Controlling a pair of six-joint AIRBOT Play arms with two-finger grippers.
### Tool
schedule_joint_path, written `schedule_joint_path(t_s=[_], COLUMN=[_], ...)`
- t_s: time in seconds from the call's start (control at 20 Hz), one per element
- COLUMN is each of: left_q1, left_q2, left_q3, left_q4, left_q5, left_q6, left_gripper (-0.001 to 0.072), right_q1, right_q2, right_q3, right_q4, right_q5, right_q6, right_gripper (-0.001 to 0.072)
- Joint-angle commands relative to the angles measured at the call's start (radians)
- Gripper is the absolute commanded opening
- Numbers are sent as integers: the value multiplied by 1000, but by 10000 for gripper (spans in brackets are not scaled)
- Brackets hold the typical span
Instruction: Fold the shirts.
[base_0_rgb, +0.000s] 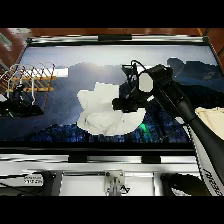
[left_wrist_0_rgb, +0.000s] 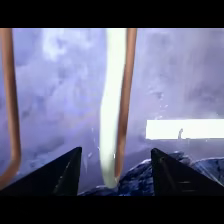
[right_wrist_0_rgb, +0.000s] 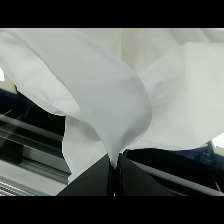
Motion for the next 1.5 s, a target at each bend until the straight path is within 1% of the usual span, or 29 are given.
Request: schedule_joint_path(t_s=[0.0, 0.05, 0.1, 0.15, 0.2, 0.25, 0.3, 0.35, 0.45, 0.7, 0.9, 1.1, 1.25, 1.35, 1.45], left_q1=[-11, -14, -19, -23, -28, -32, -35, -41, -50, -60, -60, -60, -68, -97, -158], left_q2=[-39, -45, -49, -51, -52, -53, -53, -53, -52, -38, 13, 93, 188, 288, 389], left_q3=[1, 1, 1, 2, 1, 2, 2, 3, 3, 6, 69, 158, 199, 201, 200], left_q4=[-3, -4, -3, -3, -3, -3, -3, -3, 0, 0, 0, 0, -11, -22, -23], left_q5=[5, 5, 10, 16, 29, 39, 46, 48, 47, 47, 46, 42, 10, -29, -109], left_q6=[6, 7, 11, 14, 13, 13, 14, 23, 52, 58, 54, 8, -32, -32, -21], left_gripper=[482, 433, 430, 371, 357, 284, 240, 169, 56, 49, 47, 47, 47, 47, 47], right_q1=[0, 0, 0, 0, 0, 0, 0, 0, 0, 0, 0, -3, -3, -3, -3], right_q2=[0, 0, 0, 0, 0, 0, 0, 0, -1, 0, 0, 0, 2, 4, 4], right_q3=[0, 0, 0, 0, 0, 0, 0, 0, 0, 0, 0, 0, 1, 24, 69], right_q4=[0, -1, -1, -1, 0, 0, 0, -1, -5, -11, -26, -27, -34, -100, -200], right_q5=[1, 1, 1, 1, 2, 2, 2, 1, 1, 2, 2, 4, 17, 45, 73], right_q6=[3, 3, 3, 3, 4, 4, 4, 4, 4, 4, 4, 23, 26, 27, 27], right_gripper=[88, 88, 88, 88, 88, 88, 88, 88, 88, 88, 88, 88, 88, 88, 87])
